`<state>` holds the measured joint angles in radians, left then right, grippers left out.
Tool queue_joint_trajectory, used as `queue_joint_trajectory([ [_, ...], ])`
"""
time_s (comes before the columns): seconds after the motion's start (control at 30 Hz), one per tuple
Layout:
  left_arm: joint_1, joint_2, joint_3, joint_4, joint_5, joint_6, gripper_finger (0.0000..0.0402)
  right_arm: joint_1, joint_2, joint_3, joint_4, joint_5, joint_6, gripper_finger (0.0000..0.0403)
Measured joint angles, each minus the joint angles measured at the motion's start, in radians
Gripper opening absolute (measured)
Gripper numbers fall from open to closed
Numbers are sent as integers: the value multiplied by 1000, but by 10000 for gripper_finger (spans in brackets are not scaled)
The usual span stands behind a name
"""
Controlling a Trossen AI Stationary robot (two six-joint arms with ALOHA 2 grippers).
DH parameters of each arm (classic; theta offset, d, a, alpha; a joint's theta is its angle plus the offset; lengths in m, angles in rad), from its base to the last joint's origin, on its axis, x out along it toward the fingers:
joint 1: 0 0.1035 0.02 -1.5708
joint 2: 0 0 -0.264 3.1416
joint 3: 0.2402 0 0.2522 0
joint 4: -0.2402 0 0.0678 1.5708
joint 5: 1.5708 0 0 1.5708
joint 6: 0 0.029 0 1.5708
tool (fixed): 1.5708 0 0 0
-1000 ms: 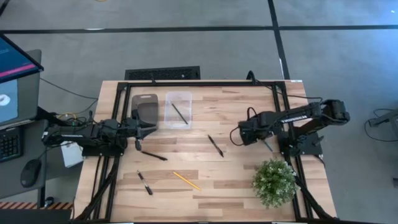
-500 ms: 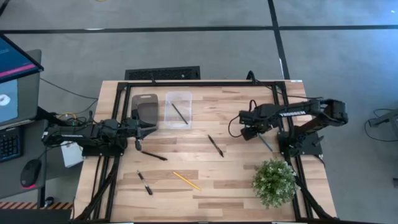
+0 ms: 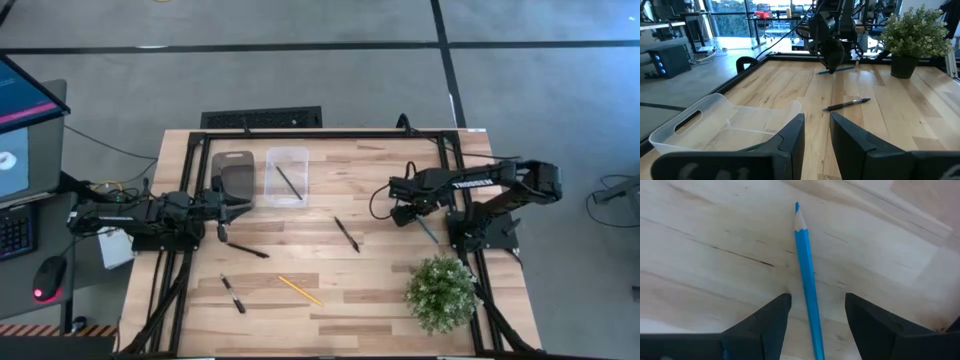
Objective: Sort pens & pencils
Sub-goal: Put the blue pencil into the transparent bin
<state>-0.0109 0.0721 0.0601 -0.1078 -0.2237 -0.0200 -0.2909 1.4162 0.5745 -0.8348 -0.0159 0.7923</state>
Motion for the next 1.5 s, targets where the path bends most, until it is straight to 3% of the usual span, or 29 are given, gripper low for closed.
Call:
queue_joint_trajectory([
  [0.57, 0, 0, 0, 0, 0, -29, 82, -103, 4, -4, 22, -96, -120, 206],
  [1.1, 0, 0, 0, 0, 0, -29, 82, -15, 4, -4, 27, -32, 22, 200],
  [1.5, 0, 0, 0, 0, 6, -29, 82, -10, 4, -4, 41, -35, 30, 160],
])
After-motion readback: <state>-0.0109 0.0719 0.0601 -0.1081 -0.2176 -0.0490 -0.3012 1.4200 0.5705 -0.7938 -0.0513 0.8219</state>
